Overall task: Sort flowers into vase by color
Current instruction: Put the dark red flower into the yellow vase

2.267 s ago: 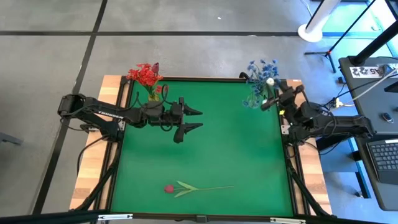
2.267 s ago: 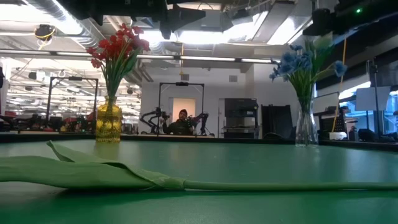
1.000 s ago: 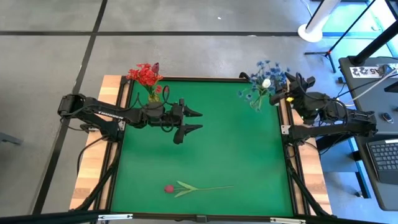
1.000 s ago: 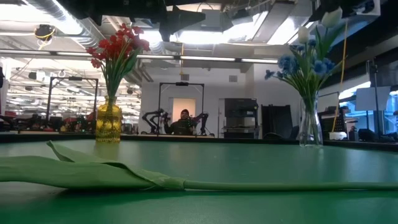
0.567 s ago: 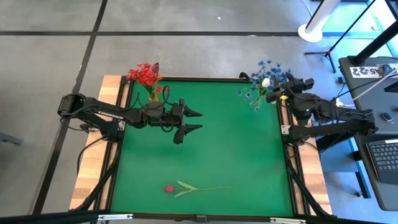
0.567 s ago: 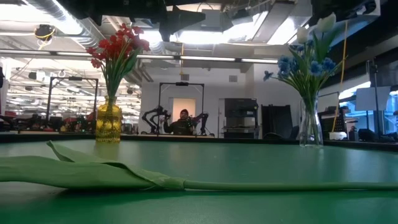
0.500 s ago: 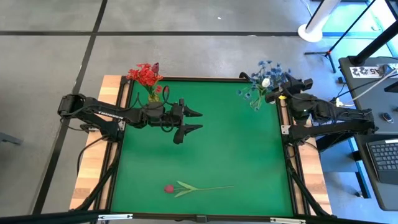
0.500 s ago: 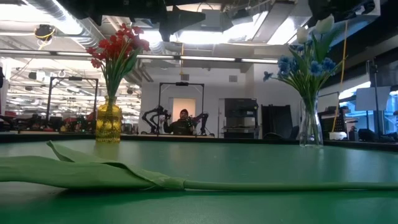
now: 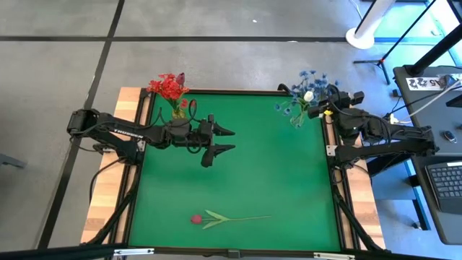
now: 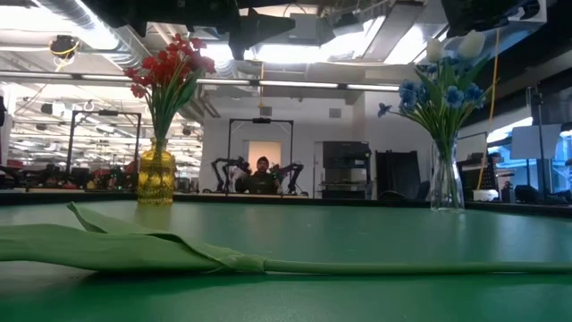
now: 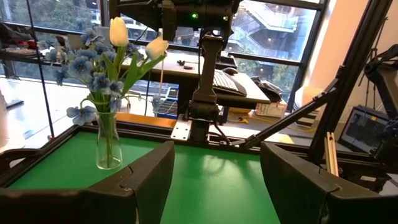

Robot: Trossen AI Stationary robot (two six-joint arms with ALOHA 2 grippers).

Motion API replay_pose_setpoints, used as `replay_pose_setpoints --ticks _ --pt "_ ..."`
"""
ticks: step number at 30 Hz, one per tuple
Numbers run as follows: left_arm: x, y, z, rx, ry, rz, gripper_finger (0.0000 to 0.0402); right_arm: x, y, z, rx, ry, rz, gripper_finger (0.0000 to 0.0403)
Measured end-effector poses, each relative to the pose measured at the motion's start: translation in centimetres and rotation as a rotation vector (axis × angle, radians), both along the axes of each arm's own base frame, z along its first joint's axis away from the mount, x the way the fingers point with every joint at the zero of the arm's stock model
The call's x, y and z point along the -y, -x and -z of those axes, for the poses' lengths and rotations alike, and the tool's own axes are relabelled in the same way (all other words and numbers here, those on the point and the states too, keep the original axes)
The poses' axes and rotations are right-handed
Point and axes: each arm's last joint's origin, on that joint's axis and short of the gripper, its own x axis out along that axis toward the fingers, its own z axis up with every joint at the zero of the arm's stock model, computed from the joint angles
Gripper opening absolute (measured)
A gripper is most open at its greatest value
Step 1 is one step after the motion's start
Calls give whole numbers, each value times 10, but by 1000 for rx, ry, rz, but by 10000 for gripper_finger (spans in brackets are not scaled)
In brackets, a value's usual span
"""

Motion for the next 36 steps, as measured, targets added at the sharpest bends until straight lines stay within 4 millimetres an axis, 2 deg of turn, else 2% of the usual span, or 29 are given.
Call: replay_pose_setpoints --ticks 3,6,9,14,17,21,26,30,36 --pt "1 0 0 0 0 5 234 0 1 0 -3 1 -8 138" --pt "2 0 0 0 0 6 234 0 3 -5 17 5 -46 160" --pt "2 3 -4 5 0 6 234 -2 8 -22 90 -3 -146 190" --pt "2 16 -14 -15 0 6 234 -8 14 -57 235 -35 -534 232" --pt "3 26 -23 -20 -1 3 234 -14 9 -68 302 -30 -804 240" --pt "8 41 -31 -42 -6 -56 234 -20 -12 -66 302 -68 -1020 241" --pt "15 61 -38 -86 -4 -118 234 -32 -61 -47 186 -169 -1110 241" --pt "18 75 -39 -150 17 -149 234 -56 -98 -31 103 -189 -1170 241" --pt "25 92 -43 -170 54 -124 234 -98 -130 -22 2 -184 -1258 241"
